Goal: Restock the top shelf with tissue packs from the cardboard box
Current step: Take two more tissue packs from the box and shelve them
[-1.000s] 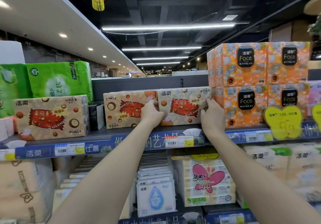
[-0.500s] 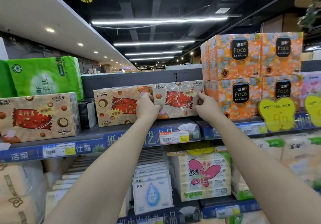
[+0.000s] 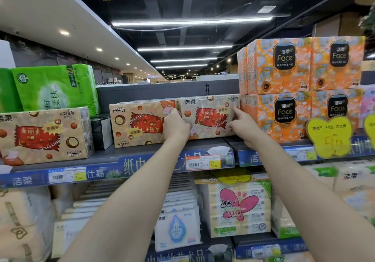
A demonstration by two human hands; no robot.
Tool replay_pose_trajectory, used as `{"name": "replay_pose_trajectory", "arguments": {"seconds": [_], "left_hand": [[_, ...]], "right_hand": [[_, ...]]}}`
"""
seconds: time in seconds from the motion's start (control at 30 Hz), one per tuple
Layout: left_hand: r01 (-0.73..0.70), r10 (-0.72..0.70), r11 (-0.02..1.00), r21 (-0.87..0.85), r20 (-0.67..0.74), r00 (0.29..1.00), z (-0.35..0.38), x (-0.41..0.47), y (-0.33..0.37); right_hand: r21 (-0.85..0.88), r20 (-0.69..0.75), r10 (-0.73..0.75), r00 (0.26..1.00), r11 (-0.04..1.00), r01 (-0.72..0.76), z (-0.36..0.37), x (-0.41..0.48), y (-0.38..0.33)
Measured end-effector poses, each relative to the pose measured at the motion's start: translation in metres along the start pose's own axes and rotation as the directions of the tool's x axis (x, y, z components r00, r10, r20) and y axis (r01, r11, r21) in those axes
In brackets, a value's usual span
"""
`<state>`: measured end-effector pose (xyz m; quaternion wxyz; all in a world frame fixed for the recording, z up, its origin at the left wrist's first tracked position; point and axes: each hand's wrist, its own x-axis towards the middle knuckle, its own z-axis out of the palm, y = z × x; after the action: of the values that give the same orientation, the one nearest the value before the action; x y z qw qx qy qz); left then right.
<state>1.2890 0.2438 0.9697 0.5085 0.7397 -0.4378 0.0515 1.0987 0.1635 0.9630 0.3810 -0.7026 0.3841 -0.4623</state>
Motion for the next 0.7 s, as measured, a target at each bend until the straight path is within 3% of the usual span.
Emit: {"name": "replay_pose_trajectory", "arguments": {"seconds": [0.17, 0.47, 0.7], "left_hand": [[0.007, -0.005, 0.998, -0.056, 0.034, 0.999, 0.001, -0.001, 0.000], [-0.027, 0.044, 0.997, -0.071, 0.244, 0.969, -0.017, -0.007, -0.006], [-0.162, 0.148, 0.980, 0.117, 0.117, 0.982, -0.034, -0.023, 0.001]], "right_hand": [[0.031, 0.012, 0.041, 0.999, 0.999, -0.041, 0.000, 0.003, 0.000], [-0.008, 0.023, 0.094, 0.995, 0.996, -0.094, 0.004, 0.003, -0.005], [-0.181, -0.055, 0.001, 0.998, 0.983, -0.011, -0.002, -0.013, -0.006]]}}
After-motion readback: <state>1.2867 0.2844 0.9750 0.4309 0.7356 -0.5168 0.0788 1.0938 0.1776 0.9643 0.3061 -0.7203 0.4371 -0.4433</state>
